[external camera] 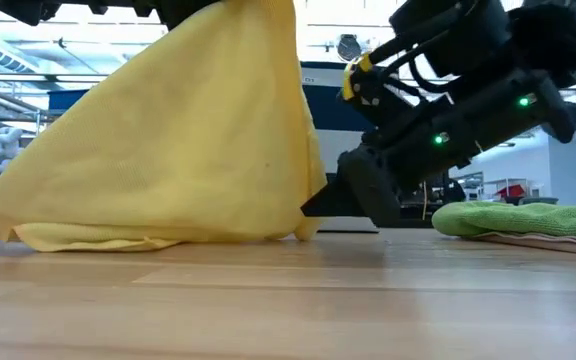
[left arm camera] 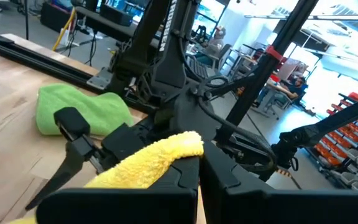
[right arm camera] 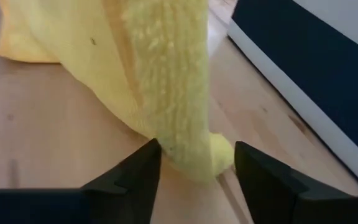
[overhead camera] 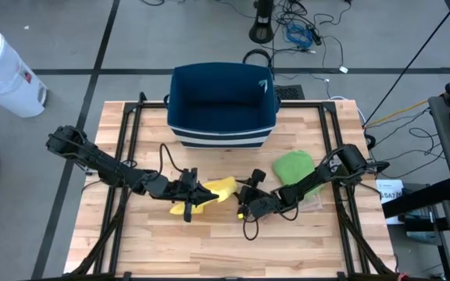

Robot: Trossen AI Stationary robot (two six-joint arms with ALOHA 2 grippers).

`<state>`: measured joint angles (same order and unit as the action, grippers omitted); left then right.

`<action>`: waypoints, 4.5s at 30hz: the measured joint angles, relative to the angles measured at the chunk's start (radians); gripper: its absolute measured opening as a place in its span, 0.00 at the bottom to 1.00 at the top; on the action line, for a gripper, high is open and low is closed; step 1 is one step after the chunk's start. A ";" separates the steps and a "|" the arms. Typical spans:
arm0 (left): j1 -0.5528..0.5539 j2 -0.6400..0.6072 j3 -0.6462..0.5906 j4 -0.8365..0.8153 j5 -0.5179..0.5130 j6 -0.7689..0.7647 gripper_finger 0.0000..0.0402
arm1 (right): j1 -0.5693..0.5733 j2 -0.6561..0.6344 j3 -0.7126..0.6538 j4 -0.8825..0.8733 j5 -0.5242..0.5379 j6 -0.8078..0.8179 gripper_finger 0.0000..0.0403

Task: Fold towel
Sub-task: Fold the yellow towel

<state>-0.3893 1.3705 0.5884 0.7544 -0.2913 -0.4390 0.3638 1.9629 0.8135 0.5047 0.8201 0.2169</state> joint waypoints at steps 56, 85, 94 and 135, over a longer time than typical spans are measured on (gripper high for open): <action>-0.161 -0.001 0.000 0.226 -0.059 0.473 0.00 | 0.322 -0.910 0.000 -0.821 -0.357 -0.217 0.00; 0.102 0.000 0.000 -0.078 -0.233 0.152 0.00 | 0.122 -0.076 0.000 -0.002 -0.376 -0.304 0.31; 0.143 0.000 0.000 -0.126 -0.243 0.149 0.00 | 0.055 0.000 0.000 0.131 -0.373 -0.360 0.29; 0.154 0.000 0.000 -0.242 -0.290 0.124 0.00 | -0.026 0.026 0.040 0.233 -0.528 -0.517 0.29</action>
<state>-0.2352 1.3708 0.5888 0.5125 -0.5816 -0.3149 0.3379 1.9887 0.8539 0.7377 0.2924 -0.3005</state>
